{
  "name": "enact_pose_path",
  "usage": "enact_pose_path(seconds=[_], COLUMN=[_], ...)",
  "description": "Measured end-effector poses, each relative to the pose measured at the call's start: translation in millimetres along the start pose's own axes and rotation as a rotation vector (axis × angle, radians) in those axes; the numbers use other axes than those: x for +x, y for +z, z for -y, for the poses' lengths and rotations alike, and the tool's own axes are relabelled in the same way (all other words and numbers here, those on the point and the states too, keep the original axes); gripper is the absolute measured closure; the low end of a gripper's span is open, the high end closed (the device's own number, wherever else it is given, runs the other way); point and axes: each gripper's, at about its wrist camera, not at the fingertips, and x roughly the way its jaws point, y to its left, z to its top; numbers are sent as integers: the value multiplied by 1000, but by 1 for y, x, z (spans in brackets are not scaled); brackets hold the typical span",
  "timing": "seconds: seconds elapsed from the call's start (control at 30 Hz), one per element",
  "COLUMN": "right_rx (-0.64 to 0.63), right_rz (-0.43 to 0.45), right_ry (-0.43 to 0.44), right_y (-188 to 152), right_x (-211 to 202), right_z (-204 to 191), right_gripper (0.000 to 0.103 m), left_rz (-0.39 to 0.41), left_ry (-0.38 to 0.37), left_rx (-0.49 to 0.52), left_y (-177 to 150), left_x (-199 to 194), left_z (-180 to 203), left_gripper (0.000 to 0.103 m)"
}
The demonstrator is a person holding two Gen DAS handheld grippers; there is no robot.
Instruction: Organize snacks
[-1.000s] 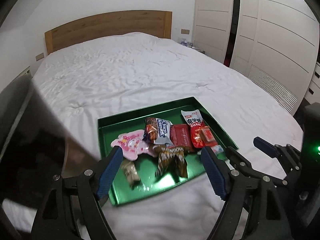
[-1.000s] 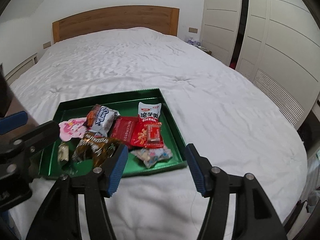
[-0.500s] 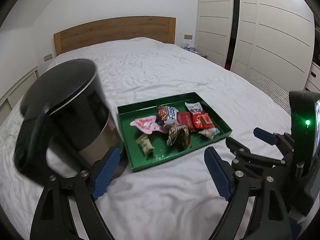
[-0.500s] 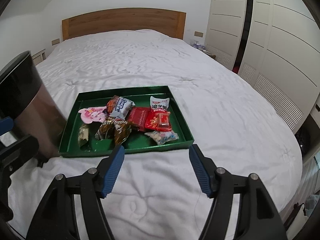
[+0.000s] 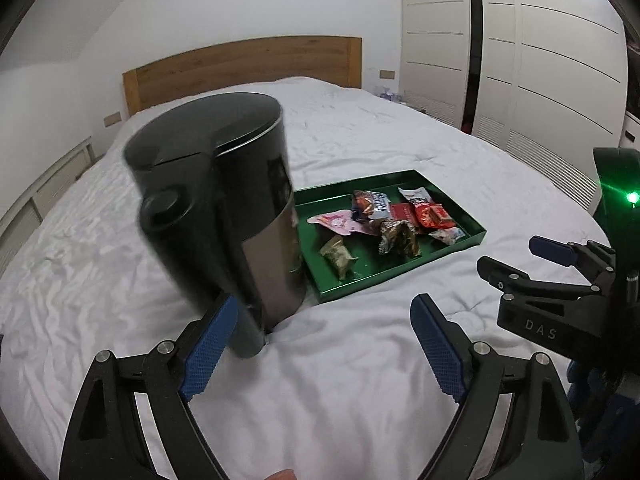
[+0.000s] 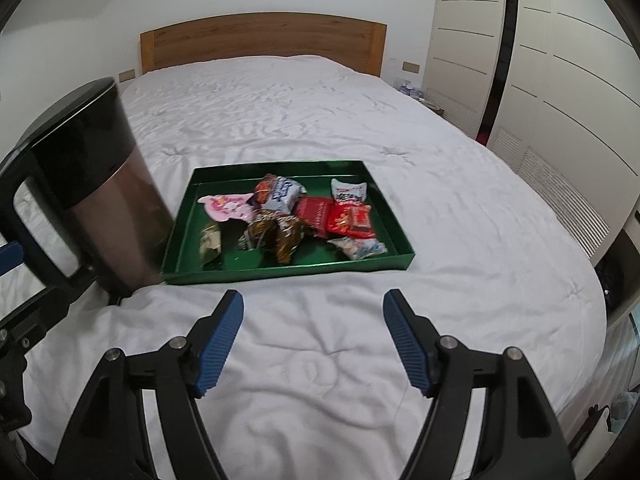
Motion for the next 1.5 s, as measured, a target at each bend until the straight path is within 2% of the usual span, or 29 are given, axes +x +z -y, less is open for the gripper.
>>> enact_pose_path(seconds=[0.07, 0.3, 0.97, 1.5], right_rx=[-3, -13, -55, -71], right_rz=[-4, -19, -2, 6], right_ry=[0, -7, 5, -6], right_y=[-3, -9, -15, -16], right_x=[-2, -7, -23, -26], right_z=[-6, -17, -47, -50], right_gripper=[0, 0, 0, 0], left_rz=[5, -2, -10, -11], left_ry=[17, -21, -34, -32], left_rx=[-21, -91, -75, -78], left_y=[-6, -15, -26, -31], left_x=[-3, -9, -21, -21], left_z=[-7, -30, -40, -45], left_gripper=[17, 17, 17, 17])
